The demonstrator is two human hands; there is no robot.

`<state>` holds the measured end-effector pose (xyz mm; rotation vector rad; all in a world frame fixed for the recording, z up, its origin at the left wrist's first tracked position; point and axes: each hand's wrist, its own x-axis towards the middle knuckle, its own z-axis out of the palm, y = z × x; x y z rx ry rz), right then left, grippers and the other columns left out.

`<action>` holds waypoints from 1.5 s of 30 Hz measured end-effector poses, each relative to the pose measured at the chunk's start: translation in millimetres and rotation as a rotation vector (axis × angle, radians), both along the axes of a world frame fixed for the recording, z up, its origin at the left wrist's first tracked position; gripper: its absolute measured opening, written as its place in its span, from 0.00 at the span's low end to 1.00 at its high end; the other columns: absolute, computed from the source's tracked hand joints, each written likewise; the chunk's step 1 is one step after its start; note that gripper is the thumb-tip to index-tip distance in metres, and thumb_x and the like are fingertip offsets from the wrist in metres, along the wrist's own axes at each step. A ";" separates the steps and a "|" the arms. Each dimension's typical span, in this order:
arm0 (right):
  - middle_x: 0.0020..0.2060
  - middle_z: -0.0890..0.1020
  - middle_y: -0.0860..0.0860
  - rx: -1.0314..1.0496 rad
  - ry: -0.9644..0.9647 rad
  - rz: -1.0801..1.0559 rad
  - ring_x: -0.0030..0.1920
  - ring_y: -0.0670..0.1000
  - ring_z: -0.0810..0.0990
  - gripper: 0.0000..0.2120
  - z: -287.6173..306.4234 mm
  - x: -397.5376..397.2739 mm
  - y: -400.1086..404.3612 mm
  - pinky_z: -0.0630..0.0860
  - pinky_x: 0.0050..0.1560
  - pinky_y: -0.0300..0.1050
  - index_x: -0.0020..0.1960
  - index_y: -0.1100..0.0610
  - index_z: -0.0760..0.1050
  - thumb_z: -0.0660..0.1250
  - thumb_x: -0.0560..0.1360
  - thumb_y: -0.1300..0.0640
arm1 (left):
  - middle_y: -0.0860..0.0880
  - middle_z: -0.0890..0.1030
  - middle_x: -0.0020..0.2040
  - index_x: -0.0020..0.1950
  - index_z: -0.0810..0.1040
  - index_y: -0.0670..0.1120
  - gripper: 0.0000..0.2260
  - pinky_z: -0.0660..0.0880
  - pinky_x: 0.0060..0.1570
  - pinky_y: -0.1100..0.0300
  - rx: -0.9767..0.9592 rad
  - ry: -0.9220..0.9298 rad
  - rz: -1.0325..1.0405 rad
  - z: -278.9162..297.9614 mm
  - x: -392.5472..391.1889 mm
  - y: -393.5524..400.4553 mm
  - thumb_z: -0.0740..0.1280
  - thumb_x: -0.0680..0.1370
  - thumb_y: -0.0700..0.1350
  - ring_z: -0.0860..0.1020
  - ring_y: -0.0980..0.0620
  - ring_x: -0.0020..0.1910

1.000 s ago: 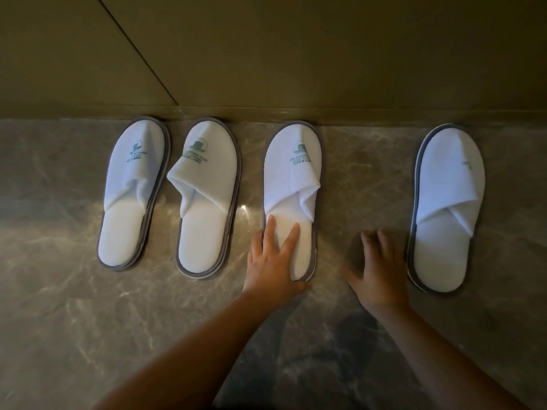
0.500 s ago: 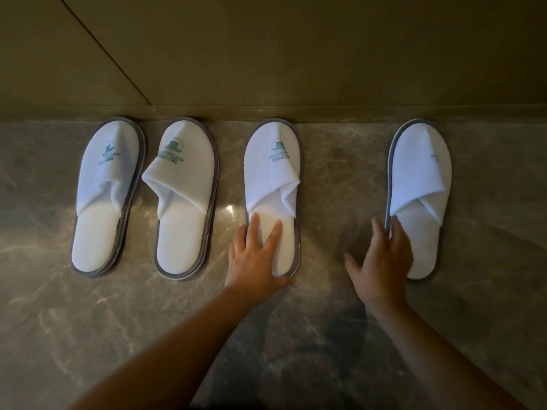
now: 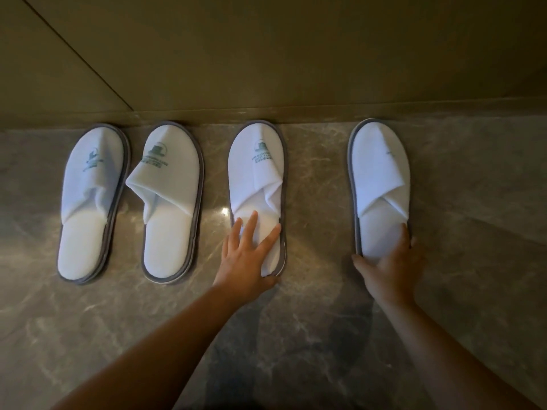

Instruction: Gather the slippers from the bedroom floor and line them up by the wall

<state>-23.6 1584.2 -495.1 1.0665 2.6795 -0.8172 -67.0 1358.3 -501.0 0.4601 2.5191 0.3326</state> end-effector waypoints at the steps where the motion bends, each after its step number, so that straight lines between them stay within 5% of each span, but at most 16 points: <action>1: 0.70 0.61 0.64 -0.015 0.005 0.026 0.68 0.65 0.61 0.47 0.5 1.9 -5.0 0.62 0.66 0.63 0.71 0.58 0.52 0.76 0.61 0.55 | 0.46 0.38 0.75 0.70 0.41 0.61 0.41 0.44 0.70 0.39 -0.005 -0.004 -0.001 0.0 0.2 -0.3 0.67 0.68 0.58 0.36 0.40 0.72; 41: 0.72 0.57 0.62 -0.013 -0.072 0.133 0.70 0.62 0.58 0.48 2.9 -4.2 -42.7 0.61 0.69 0.60 0.72 0.57 0.50 0.74 0.63 0.48 | 0.48 0.38 0.75 0.70 0.42 0.59 0.41 0.46 0.70 0.38 -0.069 0.000 0.019 -4.3 0.7 -1.4 0.65 0.67 0.63 0.37 0.40 0.72; 45: 0.71 0.62 0.59 -0.043 0.130 0.229 0.69 0.58 0.63 0.42 28.0 -8.8 -37.8 0.68 0.66 0.56 0.71 0.55 0.56 0.73 0.64 0.47 | 0.49 0.39 0.75 0.70 0.41 0.58 0.41 0.44 0.71 0.41 -0.021 -0.014 0.048 28.2 -10.7 3.9 0.61 0.67 0.66 0.38 0.43 0.73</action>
